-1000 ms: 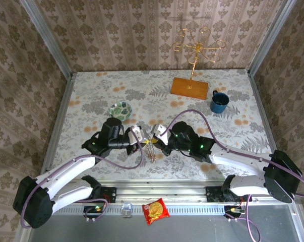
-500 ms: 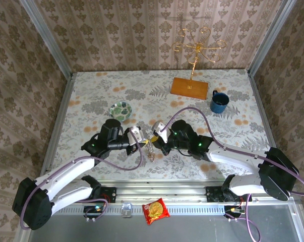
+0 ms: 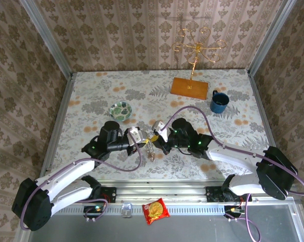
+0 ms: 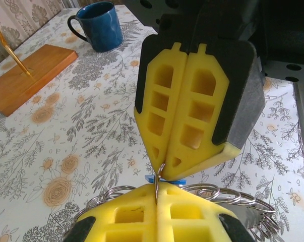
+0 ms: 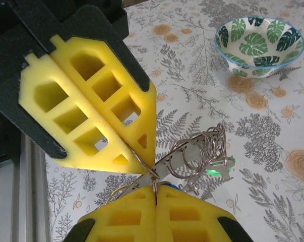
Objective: Put the keys on the keyring
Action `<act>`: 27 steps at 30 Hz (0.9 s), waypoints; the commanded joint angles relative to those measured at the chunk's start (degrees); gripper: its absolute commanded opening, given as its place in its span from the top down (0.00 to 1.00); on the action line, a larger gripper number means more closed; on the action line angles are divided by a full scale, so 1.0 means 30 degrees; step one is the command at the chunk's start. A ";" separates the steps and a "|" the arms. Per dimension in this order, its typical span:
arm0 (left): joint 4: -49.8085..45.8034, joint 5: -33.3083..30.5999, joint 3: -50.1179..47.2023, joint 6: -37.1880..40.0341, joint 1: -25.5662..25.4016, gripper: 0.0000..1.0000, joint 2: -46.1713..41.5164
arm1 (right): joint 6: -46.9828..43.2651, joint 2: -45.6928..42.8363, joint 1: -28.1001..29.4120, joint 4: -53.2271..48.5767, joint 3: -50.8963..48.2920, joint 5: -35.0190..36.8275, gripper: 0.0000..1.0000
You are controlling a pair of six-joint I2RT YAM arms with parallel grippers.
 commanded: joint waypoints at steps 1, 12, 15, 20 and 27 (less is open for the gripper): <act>0.1986 0.0908 -0.0295 -0.0680 -0.0240 1.00 -0.0588 | -0.1220 0.0238 -0.0268 -0.0849 0.0586 0.0208 0.94; 0.3514 0.1078 -0.1012 -0.1120 -0.0256 1.00 -0.0770 | -0.5564 0.0600 -0.0311 -0.3433 0.1857 0.0684 1.00; 0.4135 0.1078 -0.1274 -0.1253 -0.0261 1.00 -0.0899 | -0.6311 0.0951 -0.0419 -0.4379 0.2427 0.0336 1.00; 0.4664 0.0967 -0.1535 -0.1623 -0.0261 1.00 -0.0993 | -0.6381 0.1912 -0.0994 -0.5455 0.3237 -0.1522 1.00; 0.5350 0.0682 -0.1968 -0.1714 -0.0285 1.00 -0.1068 | -0.5902 0.2720 -0.1594 -0.5326 0.3490 -0.3458 1.00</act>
